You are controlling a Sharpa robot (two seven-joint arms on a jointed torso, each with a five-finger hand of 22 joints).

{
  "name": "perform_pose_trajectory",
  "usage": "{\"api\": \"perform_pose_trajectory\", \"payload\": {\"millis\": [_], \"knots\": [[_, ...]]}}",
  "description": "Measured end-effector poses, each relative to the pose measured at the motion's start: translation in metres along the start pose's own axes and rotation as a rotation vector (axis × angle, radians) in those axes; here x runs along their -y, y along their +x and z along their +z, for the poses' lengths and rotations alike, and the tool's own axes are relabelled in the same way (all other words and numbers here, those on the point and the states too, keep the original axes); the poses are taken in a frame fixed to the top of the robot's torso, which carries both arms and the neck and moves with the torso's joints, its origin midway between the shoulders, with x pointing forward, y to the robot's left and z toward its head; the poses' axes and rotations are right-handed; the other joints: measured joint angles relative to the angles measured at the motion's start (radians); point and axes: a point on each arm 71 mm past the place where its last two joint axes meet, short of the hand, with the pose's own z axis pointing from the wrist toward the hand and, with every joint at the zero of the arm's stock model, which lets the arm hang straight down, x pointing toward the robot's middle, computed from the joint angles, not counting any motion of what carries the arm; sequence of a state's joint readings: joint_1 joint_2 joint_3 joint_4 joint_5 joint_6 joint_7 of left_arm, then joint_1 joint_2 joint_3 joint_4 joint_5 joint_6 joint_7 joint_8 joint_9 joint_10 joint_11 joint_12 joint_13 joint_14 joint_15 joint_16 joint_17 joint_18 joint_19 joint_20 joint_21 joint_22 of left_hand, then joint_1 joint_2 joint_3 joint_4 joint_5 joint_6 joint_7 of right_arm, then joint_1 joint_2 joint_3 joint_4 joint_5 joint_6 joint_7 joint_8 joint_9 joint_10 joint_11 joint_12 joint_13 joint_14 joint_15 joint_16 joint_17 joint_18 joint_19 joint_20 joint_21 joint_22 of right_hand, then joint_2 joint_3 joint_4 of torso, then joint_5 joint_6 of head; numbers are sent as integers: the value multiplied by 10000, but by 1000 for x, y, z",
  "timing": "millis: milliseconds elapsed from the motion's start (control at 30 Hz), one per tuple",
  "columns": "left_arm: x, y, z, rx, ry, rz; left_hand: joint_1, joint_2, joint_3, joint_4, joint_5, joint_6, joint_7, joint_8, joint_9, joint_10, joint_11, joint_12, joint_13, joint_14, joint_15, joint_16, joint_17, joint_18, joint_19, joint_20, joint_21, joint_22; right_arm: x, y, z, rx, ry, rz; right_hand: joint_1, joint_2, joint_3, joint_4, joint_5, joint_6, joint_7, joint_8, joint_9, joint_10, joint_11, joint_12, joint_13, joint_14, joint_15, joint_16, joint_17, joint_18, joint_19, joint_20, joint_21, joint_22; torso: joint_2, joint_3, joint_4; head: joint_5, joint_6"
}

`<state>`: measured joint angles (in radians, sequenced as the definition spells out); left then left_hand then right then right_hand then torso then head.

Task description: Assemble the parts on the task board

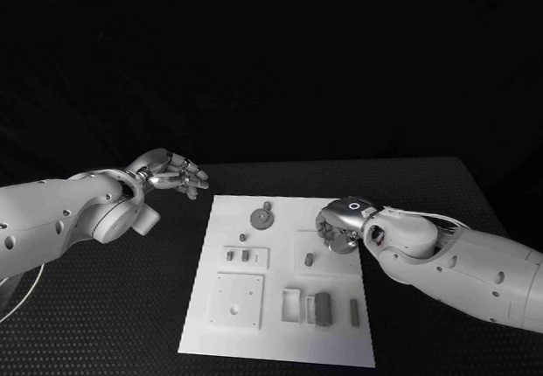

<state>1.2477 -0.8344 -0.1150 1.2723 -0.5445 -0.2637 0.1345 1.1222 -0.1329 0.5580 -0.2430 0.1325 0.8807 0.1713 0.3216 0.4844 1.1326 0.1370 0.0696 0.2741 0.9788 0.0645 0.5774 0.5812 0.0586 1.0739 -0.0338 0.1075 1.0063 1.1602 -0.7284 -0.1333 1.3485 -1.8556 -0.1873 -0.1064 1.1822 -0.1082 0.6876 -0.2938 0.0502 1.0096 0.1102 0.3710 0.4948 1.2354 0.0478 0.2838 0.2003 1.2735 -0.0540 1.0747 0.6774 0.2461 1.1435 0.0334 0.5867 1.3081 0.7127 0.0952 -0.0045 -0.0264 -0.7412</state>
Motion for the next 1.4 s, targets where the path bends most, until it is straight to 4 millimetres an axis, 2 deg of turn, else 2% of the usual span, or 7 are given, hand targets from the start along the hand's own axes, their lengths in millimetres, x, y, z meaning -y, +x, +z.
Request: {"api": "perform_pose_trajectory", "payload": {"millis": [67,933,1333,1400], "knots": [[0,0,0,1,-1,-1,0,0,0,0,0,0,0,0,0,21,-21,0,0,0,0,0,0,0,0,0,0,0,-1,1,0,56,-28,-143,53,-52,0,0,0,80,-8,47,12,18,-17,32,56,0,-1,0,14,0,33,-33,40,0,0,0,0,-1,-7],[-1,-1,-1,23,-40,3,0,0,-26,26,0,0,0,0,-4,35,-35,0,-9,36,35,-39,36,-48,1,0,0,-9,-3,6,-5,554,-64,-382,109,5,81,28,-9,396,-151,153,150,193,-52,-17,560,178,-179,350,196,0,270,-125,288,-2,1,5,6,-70,-47],[-2,-3,0,59,-81,13,0,0,-26,27,0,0,0,0,-5,36,-36,0,-18,36,35,-39,47,-58,0,0,0,-18,-1,4,-7,758,64,-161,109,4,110,-4,-48,448,-204,210,154,195,-55,21,715,214,-215,495,271,1,341,-162,388,-3,2,-7,8,-85,-3],[-2,-3,0,69,-90,16,0,0,-26,27,0,0,0,0,-5,35,-36,0,-18,36,35,-39,49,-61,0,0,0,-18,-1,4,-7,771,71,-152,109,4,110,-5,-50,455,-211,210,286,246,-106,24,734,214,-215,503,274,0,360,-180,428,-3,2,-7,8,-85,0]]}}
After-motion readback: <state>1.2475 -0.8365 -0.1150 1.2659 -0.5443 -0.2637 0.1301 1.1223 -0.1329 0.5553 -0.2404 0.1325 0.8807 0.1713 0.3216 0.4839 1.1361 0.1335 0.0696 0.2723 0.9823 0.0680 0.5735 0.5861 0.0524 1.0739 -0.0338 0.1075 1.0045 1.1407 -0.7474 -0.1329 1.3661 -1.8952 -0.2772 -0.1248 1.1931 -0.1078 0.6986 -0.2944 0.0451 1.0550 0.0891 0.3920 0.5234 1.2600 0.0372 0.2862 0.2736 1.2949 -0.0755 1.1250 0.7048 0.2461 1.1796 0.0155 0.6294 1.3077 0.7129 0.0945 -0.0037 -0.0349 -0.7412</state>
